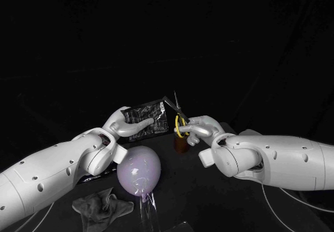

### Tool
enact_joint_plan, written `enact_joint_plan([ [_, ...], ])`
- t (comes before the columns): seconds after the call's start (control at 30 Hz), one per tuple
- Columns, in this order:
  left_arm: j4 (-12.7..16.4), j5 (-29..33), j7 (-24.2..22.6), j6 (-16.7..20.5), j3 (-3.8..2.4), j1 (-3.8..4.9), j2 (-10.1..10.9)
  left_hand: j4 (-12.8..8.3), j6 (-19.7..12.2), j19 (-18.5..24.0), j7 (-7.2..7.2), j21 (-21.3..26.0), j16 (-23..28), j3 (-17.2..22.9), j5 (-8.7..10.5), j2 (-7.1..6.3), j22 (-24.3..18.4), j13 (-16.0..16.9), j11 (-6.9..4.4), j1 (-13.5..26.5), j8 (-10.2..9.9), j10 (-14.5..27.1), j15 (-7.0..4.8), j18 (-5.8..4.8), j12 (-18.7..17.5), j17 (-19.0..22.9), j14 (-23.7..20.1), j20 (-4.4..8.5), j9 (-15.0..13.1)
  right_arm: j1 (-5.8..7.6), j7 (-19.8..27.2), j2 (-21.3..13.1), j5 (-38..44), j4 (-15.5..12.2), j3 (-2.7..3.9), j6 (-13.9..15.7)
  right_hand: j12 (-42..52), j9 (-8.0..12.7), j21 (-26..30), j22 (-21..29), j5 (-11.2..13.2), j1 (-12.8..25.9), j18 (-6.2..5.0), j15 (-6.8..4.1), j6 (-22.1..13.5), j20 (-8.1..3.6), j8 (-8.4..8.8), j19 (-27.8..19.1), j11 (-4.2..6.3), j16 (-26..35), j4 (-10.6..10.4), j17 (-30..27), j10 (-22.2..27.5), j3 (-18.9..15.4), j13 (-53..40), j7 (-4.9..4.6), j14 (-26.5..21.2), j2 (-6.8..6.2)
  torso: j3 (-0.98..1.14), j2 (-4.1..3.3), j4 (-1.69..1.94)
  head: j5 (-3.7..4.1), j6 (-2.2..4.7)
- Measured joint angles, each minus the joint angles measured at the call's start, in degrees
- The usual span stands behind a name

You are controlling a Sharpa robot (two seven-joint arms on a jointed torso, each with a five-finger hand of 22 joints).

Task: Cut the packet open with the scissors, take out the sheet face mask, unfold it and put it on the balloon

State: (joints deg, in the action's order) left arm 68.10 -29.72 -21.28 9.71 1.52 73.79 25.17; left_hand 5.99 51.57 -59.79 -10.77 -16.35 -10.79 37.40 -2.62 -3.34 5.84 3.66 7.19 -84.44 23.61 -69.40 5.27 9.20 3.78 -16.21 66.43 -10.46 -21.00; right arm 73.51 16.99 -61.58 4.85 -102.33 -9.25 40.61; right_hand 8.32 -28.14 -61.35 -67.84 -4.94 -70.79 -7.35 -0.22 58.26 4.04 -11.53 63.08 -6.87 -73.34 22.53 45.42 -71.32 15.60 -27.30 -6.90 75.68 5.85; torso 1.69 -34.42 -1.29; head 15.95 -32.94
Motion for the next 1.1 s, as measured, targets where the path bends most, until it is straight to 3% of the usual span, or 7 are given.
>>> enact_joint_plan([
  [0.47,0.02,1.76,0.0,0.06,-0.01,0.0,0.38,0.01,-0.04,0.0,0.04,0.0,0.0,-0.01,0.0,0.0,0.0,0.0,0.0,0.0,0.1,0.0,-0.11,0.0,0.0,0.01,-0.21,0.0,0.0,-0.73,-0.5,-1.02,-0.42,0.87,-0.37,0.04,2.39,-4.19,-0.41,0.37,1.77,7.65,-0.06,-0.82,-3.94,0.71,0.38,1.68,0.18,0.66,0.24,0.89,-0.19,8.68,-2.25,-1.16,2.26,0.48,0.03,-0.01,0.0,0.04,-0.08],
  [0.7,-0.23,2.98,0.03,0.08,-0.02,0.0,0.43,0.01,0.11,0.0,-0.11,0.0,0.0,-0.01,0.0,-0.01,0.0,0.0,0.0,0.01,0.09,0.0,-0.29,0.0,0.0,-0.04,-0.02,0.0,0.0,-1.16,-0.55,-1.94,-1.32,1.58,-0.53,1.65,12.93,-8.13,-4.07,-2.34,1.76,10.17,-0.04,-1.81,-3.13,-0.42,-3.24,6.13,0.18,-6.98,0.12,20.05,-0.2,16.32,-23.57,-0.37,6.97,-2.41,0.0,-0.01,0.01,0.12,-0.05],
  [0.8,-0.45,3.5,0.05,0.09,-0.02,0.0,0.52,0.01,0.11,0.0,-0.11,0.0,0.0,-0.01,0.01,-0.01,0.0,0.0,0.0,0.01,0.09,0.0,-0.27,0.0,0.0,-0.04,0.0,0.0,0.0,-1.36,-0.59,-2.44,-1.48,1.49,-0.59,2.24,18.43,-12.75,-6.0,-3.81,1.71,9.82,0.05,-2.51,-1.86,-1.47,-7.84,7.98,0.34,-10.81,-0.71,28.26,-0.46,17.4,-26.99,0.24,7.51,-5.33,0.0,-0.01,0.01,0.08,-0.02],
  [0.87,-0.62,3.83,0.07,0.09,-0.02,0.0,0.57,0.01,0.11,0.0,-0.11,0.0,0.0,-0.01,0.01,0.0,-0.01,0.0,0.0,0.02,0.09,0.0,-0.26,0.0,0.0,-0.03,0.01,0.0,0.0,-1.44,-0.72,-2.7,-1.46,1.07,-0.59,2.42,21.86,-17.45,-7.37,-4.93,1.71,9.65,0.35,-3.84,0.39,-2.08,-11.96,9.4,1.6,-12.35,-4.26,29.26,-1.73,18.18,-27.06,2.29,7.87,-6.69,0.02,-0.01,-0.01,0.04,-0.02],
  [0.93,-0.81,4.23,0.09,0.09,-0.03,0.0,0.66,0.02,0.11,0.0,-0.11,0.0,0.0,-0.01,0.01,0.0,-0.05,0.0,0.0,0.02,0.08,0.0,-0.26,0.0,0.0,-0.03,0.01,0.0,0.0,-1.48,-0.91,-2.96,-1.3,0.47,-0.6,2.55,22.45,-22.65,-8.47,-5.82,1.71,9.8,1.22,-4.43,0.42,-2.78,-16.91,10.29,1.95,-13.53,-8.49,29.48,-2.08,19.99,-29.65,2.32,7.83,-7.84,0.04,-0.01,-0.03,0.07,-0.01],
  [1.07,-1.03,4.88,0.15,0.07,-0.03,0.0,0.89,0.02,0.11,0.0,-0.1,0.0,0.0,-0.02,0.04,0.14,-0.05,0.0,0.0,0.33,0.08,0.0,-0.25,0.0,0.0,-0.03,0.01,0.0,0.0,-1.54,-1.15,-3.38,-0.99,-0.32,-0.64,2.67,23.15,-37.63,-9.12,-6.74,1.71,9.93,1.27,-4.97,1.27,-3.64,-26.44,11.14,2.59,-15.01,-10.6,29.51,-2.72,17.44,-30.0,1.48,7.94,-8.08,0.04,-0.01,-0.05,0.21,0.01],
  [1.1,-1.03,4.93,0.15,0.07,-0.03,0.0,0.91,0.01,0.1,0.0,-0.1,0.0,0.0,-0.02,0.11,0.14,-0.05,0.0,0.0,0.33,0.08,0.0,-0.25,0.0,0.0,-0.03,0.01,0.0,0.0,-1.54,-1.17,-3.41,-0.97,-0.36,-0.64,2.67,23.36,-39.64,-9.33,-6.8,1.71,9.93,1.28,-4.97,1.27,-3.76,-26.96,11.27,2.68,-15.15,-10.82,29.56,-2.81,16.96,-30.0,1.48,7.94,-8.08,0.04,-0.01,-0.05,0.23,0.01],
])
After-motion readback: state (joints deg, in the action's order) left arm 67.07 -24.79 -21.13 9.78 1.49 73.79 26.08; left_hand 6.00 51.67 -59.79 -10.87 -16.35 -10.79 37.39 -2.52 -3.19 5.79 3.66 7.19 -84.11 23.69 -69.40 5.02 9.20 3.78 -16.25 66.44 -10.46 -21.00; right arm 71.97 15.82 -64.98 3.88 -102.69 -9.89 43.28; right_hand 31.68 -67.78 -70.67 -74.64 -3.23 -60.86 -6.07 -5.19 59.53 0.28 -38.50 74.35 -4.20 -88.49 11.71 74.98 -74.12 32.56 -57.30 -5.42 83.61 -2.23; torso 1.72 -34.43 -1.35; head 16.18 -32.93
